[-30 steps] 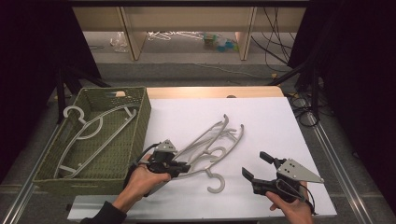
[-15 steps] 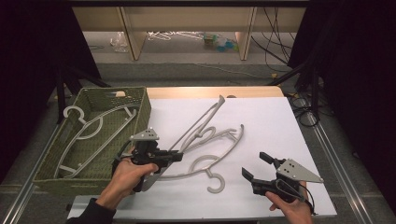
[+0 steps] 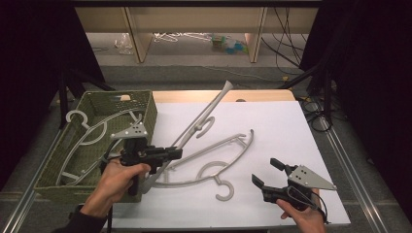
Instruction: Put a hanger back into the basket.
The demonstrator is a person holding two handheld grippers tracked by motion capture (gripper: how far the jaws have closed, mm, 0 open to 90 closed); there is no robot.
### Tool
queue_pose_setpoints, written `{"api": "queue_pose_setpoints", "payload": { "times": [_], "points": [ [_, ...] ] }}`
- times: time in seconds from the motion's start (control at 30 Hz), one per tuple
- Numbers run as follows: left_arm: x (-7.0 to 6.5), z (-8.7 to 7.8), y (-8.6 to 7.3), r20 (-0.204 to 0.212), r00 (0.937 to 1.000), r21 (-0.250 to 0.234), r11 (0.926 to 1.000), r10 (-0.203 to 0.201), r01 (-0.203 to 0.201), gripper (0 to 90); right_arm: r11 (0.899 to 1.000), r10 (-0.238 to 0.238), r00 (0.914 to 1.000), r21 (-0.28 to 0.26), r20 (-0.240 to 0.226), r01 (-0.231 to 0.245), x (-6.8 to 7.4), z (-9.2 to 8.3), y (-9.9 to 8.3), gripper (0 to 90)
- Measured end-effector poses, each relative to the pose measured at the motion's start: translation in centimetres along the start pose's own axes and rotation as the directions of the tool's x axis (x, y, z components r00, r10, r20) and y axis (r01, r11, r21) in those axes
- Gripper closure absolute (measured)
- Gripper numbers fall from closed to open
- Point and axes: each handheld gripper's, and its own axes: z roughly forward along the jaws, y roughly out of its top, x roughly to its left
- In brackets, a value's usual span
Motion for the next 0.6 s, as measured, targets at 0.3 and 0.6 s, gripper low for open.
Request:
{"api": "queue_pose_setpoints", "payload": {
  "times": [0.3,0.6],
  "points": [
    [0.0,-2.6,1.6,-0.023,0.9994,-0.036,0.9991,-0.024,0.023,81.4,0.999,0.024,0.9997,0.035,-0.005,-0.024,0.1,-0.1,0.0,17.2],
    [0.7,-6.1,2.4,-0.069,0.9976,-0.047,0.9989,-0.007,0.003,81.4,0.999,0.032,0.9994,0.033,-0.011,-0.032,0.2,0.0,-0.1,17.2]
  ]
}}
